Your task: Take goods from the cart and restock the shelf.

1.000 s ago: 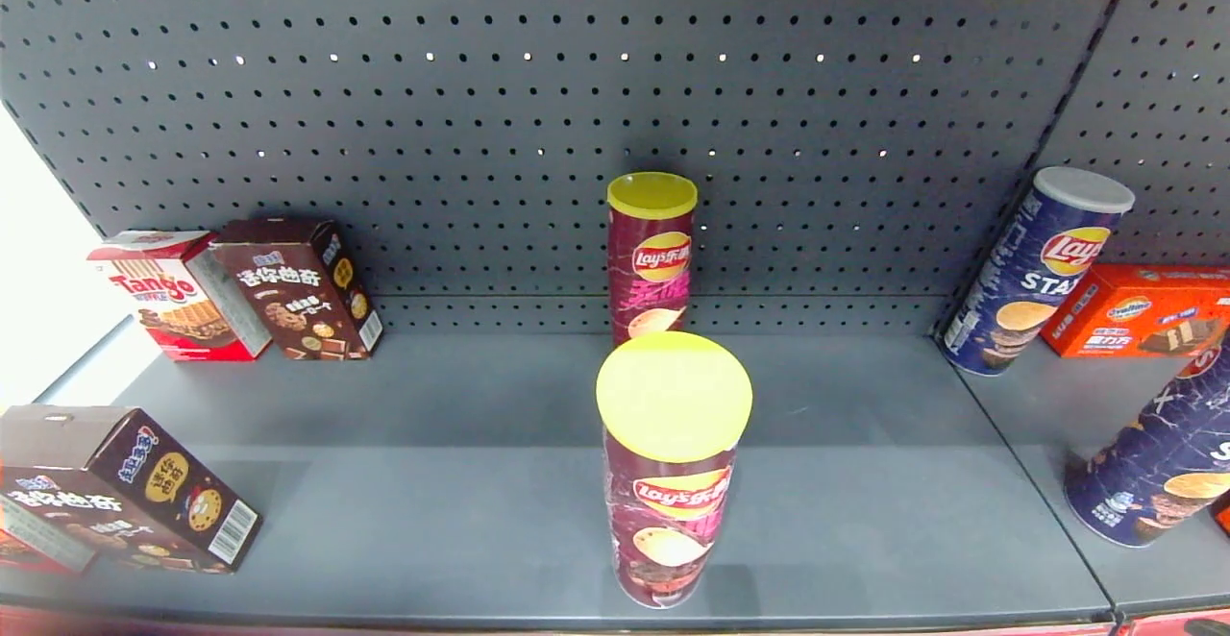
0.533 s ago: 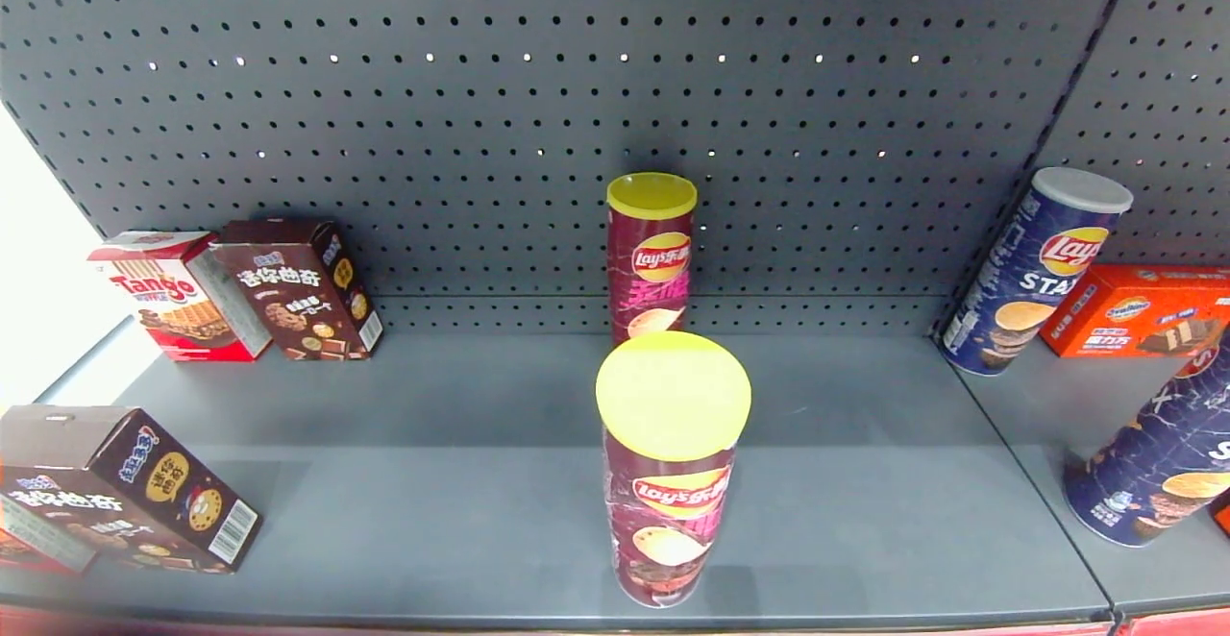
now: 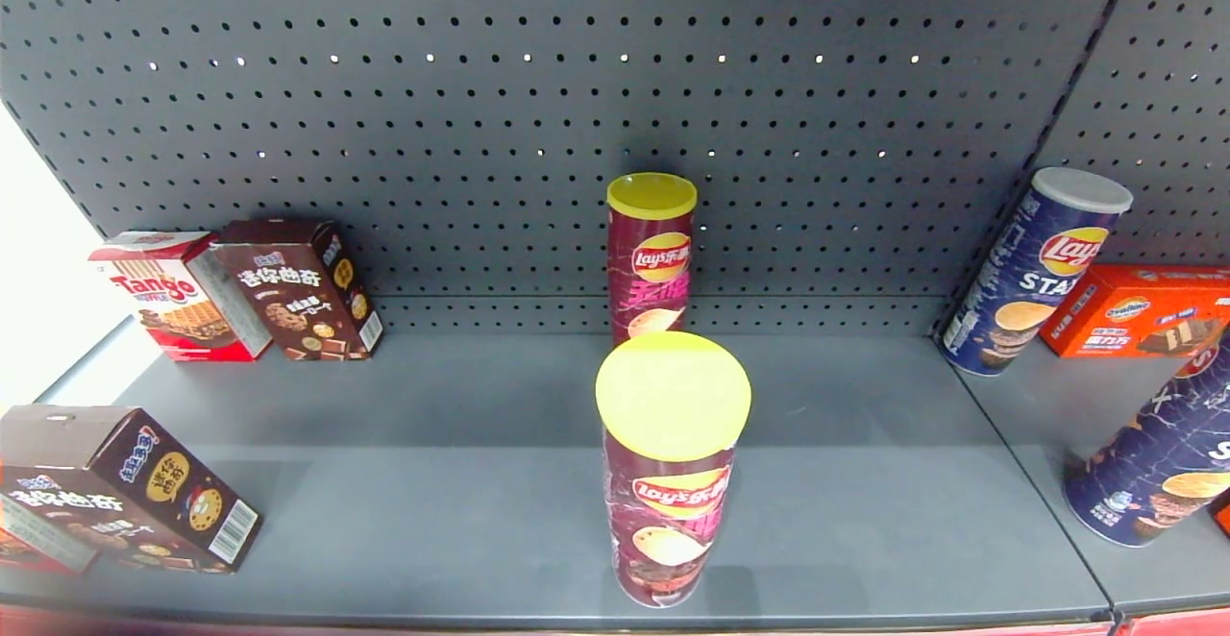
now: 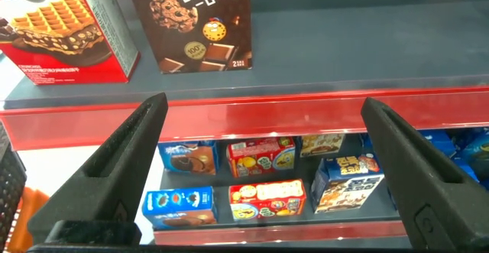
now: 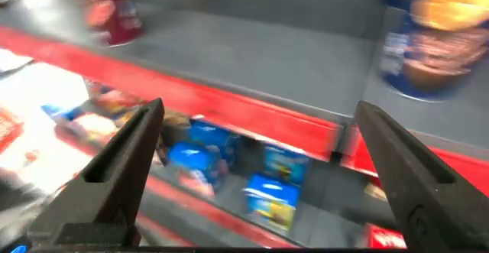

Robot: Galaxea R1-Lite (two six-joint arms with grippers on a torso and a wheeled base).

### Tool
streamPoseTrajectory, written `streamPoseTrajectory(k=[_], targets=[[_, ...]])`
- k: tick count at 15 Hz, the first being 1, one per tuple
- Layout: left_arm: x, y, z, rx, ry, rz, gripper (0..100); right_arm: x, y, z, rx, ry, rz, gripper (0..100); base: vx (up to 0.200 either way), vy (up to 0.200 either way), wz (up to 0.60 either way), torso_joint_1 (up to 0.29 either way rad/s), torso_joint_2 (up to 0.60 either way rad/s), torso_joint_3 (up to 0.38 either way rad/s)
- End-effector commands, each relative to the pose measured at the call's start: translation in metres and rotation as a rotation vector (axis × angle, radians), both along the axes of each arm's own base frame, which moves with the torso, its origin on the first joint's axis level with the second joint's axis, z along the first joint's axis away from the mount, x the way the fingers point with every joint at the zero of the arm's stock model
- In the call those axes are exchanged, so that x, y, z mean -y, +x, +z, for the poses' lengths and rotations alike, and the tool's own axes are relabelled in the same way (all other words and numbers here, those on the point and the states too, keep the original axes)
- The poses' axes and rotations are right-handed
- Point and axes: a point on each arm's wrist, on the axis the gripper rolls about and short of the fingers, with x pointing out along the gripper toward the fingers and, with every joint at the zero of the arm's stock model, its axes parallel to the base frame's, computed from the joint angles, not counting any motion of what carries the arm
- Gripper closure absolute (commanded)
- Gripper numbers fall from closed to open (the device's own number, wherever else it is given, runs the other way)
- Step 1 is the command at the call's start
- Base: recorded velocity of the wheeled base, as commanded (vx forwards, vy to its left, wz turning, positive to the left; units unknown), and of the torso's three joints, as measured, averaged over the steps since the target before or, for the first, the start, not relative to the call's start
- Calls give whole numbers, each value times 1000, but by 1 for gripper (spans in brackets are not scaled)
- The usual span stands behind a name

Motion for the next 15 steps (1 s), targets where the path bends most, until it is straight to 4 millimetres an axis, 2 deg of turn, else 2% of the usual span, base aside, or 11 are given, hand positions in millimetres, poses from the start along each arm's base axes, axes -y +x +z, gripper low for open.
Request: streamPoseTrajectory(k=[1, 3, 4, 10, 13, 14, 15], targets=[[0, 0, 0, -1, -1, 1, 0, 5, 2, -1, -11, 26, -254, 0, 0, 0, 0, 0, 0, 0], [0, 0, 0, -1, 1, 1, 0, 2, 3, -7, -11, -58, -115, 0, 0, 0, 0, 0, 0, 0], [0, 0, 0, -1, 1, 1, 0, 2, 3, -7, -14, -48, -98, 0, 0, 0, 0, 0, 0, 0], [0, 0, 0, -1, 4, -1, 0, 2, 3, -7, -20, -35, -102, 0, 0, 0, 0, 0, 0, 0], [0, 0, 0, -1, 2, -1, 0, 0, 6, -6, -62, -50, -131, 0, 0, 0, 0, 0, 0, 0], [0, 0, 0, -1, 3, 0, 0, -2, 10, -5, -116, -69, -176, 0, 0, 0, 0, 0, 0, 0], [0, 0, 0, -1, 1, 1, 0, -4, 12, -4, -153, -70, -302, 0, 0, 0, 0, 0, 0, 0]])
